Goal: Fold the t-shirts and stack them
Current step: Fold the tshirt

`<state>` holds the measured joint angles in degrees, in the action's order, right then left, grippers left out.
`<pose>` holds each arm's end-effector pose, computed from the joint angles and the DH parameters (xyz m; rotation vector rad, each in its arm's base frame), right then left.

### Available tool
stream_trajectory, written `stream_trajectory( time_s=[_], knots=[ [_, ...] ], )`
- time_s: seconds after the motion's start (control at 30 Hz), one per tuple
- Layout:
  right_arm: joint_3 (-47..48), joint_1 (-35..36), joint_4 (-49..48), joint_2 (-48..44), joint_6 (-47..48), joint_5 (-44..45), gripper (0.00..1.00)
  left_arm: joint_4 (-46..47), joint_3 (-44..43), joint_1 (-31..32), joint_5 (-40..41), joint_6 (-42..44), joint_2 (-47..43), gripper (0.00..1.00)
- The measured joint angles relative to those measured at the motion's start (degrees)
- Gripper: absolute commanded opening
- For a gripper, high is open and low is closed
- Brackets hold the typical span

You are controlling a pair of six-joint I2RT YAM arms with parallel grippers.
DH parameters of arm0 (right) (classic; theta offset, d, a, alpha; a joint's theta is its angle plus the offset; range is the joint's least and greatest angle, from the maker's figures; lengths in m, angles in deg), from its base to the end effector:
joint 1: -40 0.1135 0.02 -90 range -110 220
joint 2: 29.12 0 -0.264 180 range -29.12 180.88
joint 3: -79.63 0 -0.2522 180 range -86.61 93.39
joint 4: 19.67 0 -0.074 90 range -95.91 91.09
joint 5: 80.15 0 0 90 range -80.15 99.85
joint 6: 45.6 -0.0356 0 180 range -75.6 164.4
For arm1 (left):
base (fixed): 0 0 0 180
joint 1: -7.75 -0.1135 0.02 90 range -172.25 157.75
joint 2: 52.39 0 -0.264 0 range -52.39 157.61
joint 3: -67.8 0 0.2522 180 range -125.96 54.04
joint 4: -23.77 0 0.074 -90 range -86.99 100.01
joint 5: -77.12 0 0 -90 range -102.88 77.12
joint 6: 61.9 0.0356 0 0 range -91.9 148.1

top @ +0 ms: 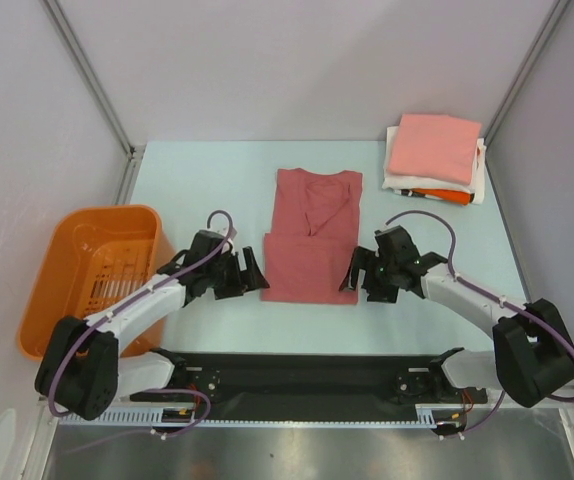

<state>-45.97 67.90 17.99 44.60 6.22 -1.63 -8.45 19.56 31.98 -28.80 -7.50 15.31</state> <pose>0.2117 0.1201 0.1922 0.1611 2.6851 0.6611 0.2009 -0.1011 0.1888 -0.1315 2.5919 -0.7633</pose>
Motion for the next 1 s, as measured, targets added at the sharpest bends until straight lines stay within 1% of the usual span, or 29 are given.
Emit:
stream_trajectory(
  time_s=[0.03,0.1,0.13,0.2,0.23,0.3,0.33,0.43,0.5,0.57,0.6,0.63,0.7,0.77,0.9,0.97,1.0],
  knots=[
    [-0.83,-0.11,-0.46,0.0,-0.22,-0.35,0.83,1.11,0.48,0.2,-0.02,-0.44,0.74,0.87],
    [-2.47,-0.37,-1.55,0.02,-0.66,-1.36,0.79,2.56,1.29,0.52,-0.02,-1.01,2.12,0.86],
    [-3.04,-0.48,-2.03,0.17,-0.81,-1.7,0.74,3.26,1.68,0.72,-0.02,-1.25,2.89,0.85],
    [-3.98,-0.7,-3.61,0.59,-0.96,-2.43,0.69,4.42,2.36,0.96,-0.04,-1.88,4.35,0.84],
    [-4.39,-0.87,-4.31,0.81,-1.07,-2.75,0.63,4.9,2.6,1.03,-0.04,-2.03,4.98,0.83],
    [-5.44,-1.44,-6.12,1.29,-1.14,-3.45,0.56,6.21,3.15,1.16,-0.02,-2.27,6.34,0.81],
    [-5.97,-1.68,-6.97,1.51,-1.33,-3.8,0.49,6.99,3.34,1.16,-0.44,-2.75,6.8,0.8],
    [-8.07,-2.38,-9.62,2.58,-1.77,-4.9,0.42,9.4,3.54,1.44,-0.94,-3.48,7.8,0.77],
    [-9.18,-2.75,-10.99,3.3,-2.16,-6.01,0.39,10.78,3.76,1.53,-1.18,-3.67,8.31,0.74],
    [-9.6,-2.82,-12.39,3.56,-2.34,-6.6,0.35,12.02,4.0,1.66,-1.27,-4.15,8.79,0.69],
    [-9.81,-2.89,-13.07,3.67,-2.36,-6.78,0.34,12.48,4.11,1.73,-1.31,-4.5,9.01,0.64],
    [-10.01,-2.91,-13.49,3.76,-2.36,-7.04,0.31,13.03,4.24,1.79,-1.31,-4.81,9.25,0.62],
    [-10.47,-3.04,-14.51,3.96,-2.36,-7.39,0.29,13.81,4.57,1.95,-1.29,-5.03,9.57,0.58],
    [-10.75,-3.3,-15.32,4.2,-2.34,-7.91,0.27,14.45,5.03,2.34,-1.18,-5.38,9.62,0.56],
    [-11.17,-3.58,-16.26,4.44,-2.36,-8.52,0.25,15.98,6.03,3.52,-1.07,-6.47,9.55,0.55],
    [-11.5,-3.76,-16.9,4.44,-2.36,-8.87,0.23,16.74,6.43,4.11,-0.94,-6.84,9.51,0.51],
    [-11.69,-3.78,-17.25,4.46,-2.36,-9.01,0.22,17.11,6.64,4.28,-0.85,-7.04,9.55,0.45]
  ],
)
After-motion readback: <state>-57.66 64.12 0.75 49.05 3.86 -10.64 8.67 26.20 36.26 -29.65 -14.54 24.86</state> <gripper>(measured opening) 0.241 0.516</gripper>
